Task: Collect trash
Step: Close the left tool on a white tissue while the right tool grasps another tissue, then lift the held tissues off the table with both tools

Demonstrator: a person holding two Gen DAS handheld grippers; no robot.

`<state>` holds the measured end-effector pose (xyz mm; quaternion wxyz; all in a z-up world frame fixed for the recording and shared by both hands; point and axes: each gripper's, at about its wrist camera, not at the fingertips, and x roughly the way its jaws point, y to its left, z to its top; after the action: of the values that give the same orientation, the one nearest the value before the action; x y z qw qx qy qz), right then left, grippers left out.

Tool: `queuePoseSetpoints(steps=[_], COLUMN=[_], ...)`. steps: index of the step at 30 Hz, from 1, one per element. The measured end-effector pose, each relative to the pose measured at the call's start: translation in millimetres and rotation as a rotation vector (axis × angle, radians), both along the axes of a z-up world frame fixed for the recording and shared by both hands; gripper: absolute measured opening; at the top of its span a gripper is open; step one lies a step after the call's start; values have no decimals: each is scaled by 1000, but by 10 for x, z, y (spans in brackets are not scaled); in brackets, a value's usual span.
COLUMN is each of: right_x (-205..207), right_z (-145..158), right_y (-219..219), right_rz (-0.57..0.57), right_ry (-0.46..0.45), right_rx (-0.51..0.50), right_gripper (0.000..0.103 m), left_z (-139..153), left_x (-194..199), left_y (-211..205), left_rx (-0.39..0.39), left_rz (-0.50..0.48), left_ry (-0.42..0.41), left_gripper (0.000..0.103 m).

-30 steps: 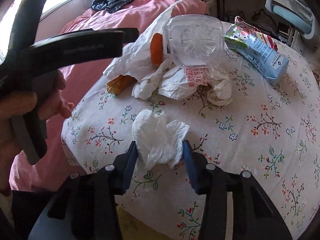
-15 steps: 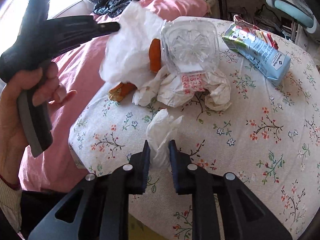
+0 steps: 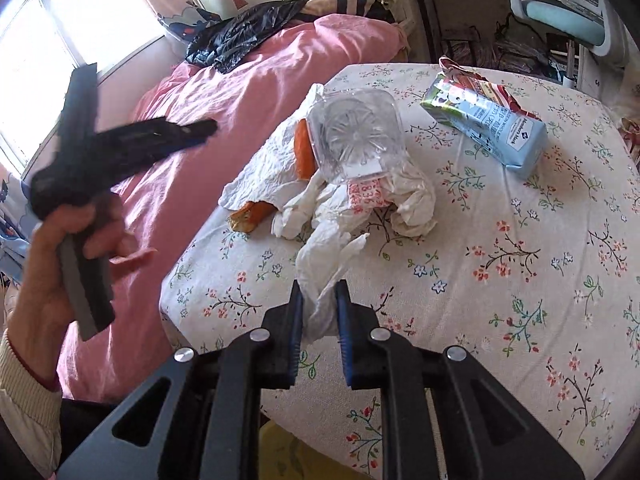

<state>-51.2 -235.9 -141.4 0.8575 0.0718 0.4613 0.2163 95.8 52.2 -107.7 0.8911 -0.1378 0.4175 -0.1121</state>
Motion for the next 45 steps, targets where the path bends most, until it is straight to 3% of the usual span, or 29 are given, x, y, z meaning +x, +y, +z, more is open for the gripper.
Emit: queuePoseSetpoints(steps=[1,5,10,11,12,13,14,16,17,19,30,34,39,40,41,42,43,45], right_x=[42,77,169,176,189,206,222,246,258,272,173,135,87,77,70,57,55,35], right_z=[-25,-60,-78,-84,-86,-84,-86,-92,-93,-93,-22,37,149,174,188,189,193,180], right_y=[1,-48,-65,-65,-61,-59,-58,-64,-62,-69,-171,-194,-202,-202,-201,-198,-195,-209], right_rz=[-2,-12,-15,-15,-15,-15,-15,-16,-16,-16,-31,-44,-53,-55,-56,-58,-60,-64], right_ry=[1,4,10,11,11,12,13,14,14,14,-12,-36,-74,-81,-84,-85,-84,-80], right_rx=[1,8,7,7,6,5,6,6,7,10,26,39,63,67,68,68,69,68], right_gripper=[17,17,17,17,17,17,17,17,17,17,17,17,17,17,17,17,17,17], left_z=[-116,-321,-474,-481,-493,-488,-512,-539,-533,-461,246,401,452,470,498,481,360,90], left_x=[33,183,371,376,395,412,444,487,489,482,218,85,-68,-105,-135,-148,-133,-103], left_y=[36,-2,-256,-301,-346,-349,-335,-324,-344,-379,-160,-85,35,45,7,-134,-250,-218], left_rx=[-23,-70,-48,-28,-12,-15,-63,-132,-120,-154,-521,-516,-583,-566,-452,-243,-109,-190], left_rz=[18,44,17,21,18,22,13,-9,-24,-65,-134,-134,-138,-140,-135,-134,-138,-138], left_ry=[18,68,105,82,83,76,103,127,116,97,-116,-157,-165,-168,-166,-158,-108,21], left_gripper=[59,71,74,74,71,62,41,23,14,7,5,5,5,5,5,5,5,5])
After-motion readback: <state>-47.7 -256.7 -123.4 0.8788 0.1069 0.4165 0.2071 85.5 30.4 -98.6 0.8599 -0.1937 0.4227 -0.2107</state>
